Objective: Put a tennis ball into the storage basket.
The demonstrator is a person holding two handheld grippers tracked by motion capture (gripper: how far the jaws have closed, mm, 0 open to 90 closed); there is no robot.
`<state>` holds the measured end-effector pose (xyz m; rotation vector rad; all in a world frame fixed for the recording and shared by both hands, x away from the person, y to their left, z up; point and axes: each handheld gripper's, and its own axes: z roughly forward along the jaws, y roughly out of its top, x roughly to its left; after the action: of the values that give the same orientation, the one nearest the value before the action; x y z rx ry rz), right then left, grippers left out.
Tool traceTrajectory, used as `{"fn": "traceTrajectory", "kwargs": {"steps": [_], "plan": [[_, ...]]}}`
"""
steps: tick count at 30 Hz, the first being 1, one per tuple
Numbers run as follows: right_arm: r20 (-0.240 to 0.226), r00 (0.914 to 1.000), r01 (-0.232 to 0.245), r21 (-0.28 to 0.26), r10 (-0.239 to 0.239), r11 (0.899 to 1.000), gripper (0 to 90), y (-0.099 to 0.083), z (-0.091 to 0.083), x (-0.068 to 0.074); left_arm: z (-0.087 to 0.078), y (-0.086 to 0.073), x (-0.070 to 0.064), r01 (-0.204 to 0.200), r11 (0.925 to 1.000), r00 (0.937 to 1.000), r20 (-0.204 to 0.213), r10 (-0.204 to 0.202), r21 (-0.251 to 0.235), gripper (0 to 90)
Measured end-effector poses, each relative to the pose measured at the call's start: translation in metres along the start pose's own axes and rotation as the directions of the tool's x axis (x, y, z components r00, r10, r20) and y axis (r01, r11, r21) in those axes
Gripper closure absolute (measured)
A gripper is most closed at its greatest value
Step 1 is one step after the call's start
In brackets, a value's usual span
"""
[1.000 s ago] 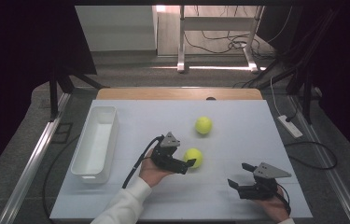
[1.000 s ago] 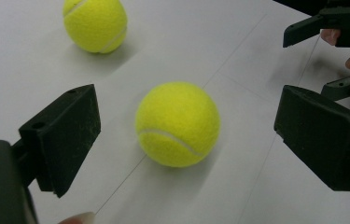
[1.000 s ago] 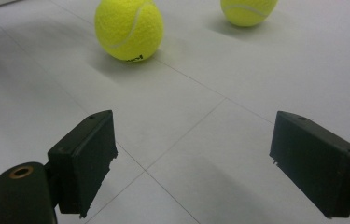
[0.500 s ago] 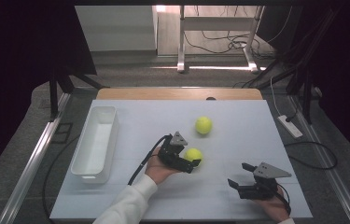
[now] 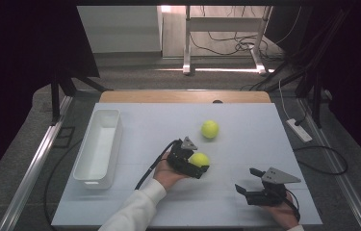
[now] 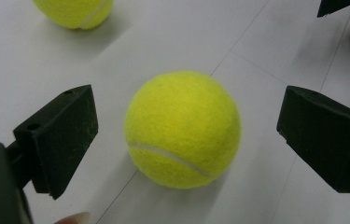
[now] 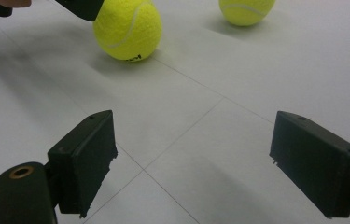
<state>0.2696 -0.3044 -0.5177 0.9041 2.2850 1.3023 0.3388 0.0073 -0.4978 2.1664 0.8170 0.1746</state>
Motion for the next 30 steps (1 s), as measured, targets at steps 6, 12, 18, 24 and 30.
{"fn": "traceTrajectory", "kwargs": {"steps": [6, 12, 18, 24, 30], "plan": [[0.001, 1.0000, -0.001, -0.006, 0.001, 1.000, 14.2, 0.000, 0.000, 0.000, 0.005, -0.001, 0.001, 0.001, 0.9999, 1.0000, -0.003, -0.001, 0.011, 6.4], [0.001, 1.0000, -0.001, -0.005, 0.001, 1.000, 14.2, -0.001, -0.001, 0.000, 0.011, -0.002, 0.002, -0.004, 0.9996, 1.0000, -0.003, 0.005, 0.029, 6.9], [0.002, 1.0000, -0.002, -0.003, 0.002, 1.000, 14.2, 0.000, 0.000, 0.000, 0.018, -0.003, 0.001, -0.002, 0.9986, 0.9999, 0.013, 0.001, 0.053, 10.3], [0.003, 1.0000, -0.002, -0.004, 0.002, 1.000, 14.2, -0.001, -0.001, 0.000, 0.019, -0.003, 0.001, -0.008, 0.9982, 1.0000, 0.000, 0.008, 0.060, 24.2], [0.004, 1.0000, -0.001, -0.004, 0.001, 1.000, 14.2, -0.001, -0.001, 0.000, 0.017, -0.003, 0.003, 0.009, 0.9977, 0.9999, 0.008, -0.009, 0.067, 26.6]]}}
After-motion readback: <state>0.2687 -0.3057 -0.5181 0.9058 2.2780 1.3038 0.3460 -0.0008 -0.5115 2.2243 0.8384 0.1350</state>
